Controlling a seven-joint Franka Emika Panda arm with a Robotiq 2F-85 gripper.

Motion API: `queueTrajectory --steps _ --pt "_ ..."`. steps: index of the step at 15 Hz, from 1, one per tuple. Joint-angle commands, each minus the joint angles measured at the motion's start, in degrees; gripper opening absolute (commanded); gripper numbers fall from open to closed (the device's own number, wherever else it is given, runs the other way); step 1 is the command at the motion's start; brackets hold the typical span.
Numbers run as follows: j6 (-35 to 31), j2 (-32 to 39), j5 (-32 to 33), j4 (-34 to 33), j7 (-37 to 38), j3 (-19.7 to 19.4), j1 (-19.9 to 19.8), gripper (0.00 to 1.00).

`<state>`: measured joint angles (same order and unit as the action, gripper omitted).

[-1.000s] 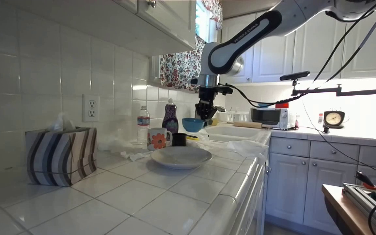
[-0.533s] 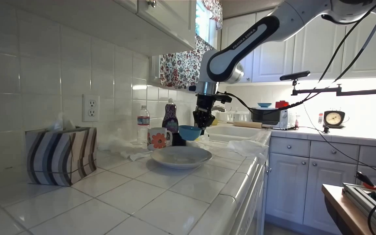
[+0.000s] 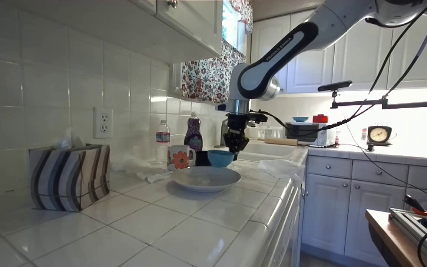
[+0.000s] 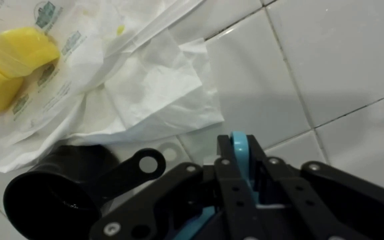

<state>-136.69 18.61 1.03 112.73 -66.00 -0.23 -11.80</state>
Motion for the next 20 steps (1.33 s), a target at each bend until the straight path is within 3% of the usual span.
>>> queueTrajectory --steps 1,13,14,15,17,20 --pt "-0.9 -1.24 -2.12 2.23 -1.16 0.0 -0.7 0.03" --pt "-1.51 -1.36 -3.54 5.28 -1.87 -0.67 -2.97 0.03" --pt "-1.57 -1.32 -3.82 5.42 -1.92 -0.66 -3.18 0.11" --pt "-1.59 -1.33 -3.9 5.58 -1.93 -0.72 -3.32 0.39" --pt "-1.5 -1.41 -3.9 5.78 -1.95 -0.9 -3.58 0.44" --pt "-1.3 -1.74 -3.68 5.88 -2.0 -1.2 -3.93 0.66"
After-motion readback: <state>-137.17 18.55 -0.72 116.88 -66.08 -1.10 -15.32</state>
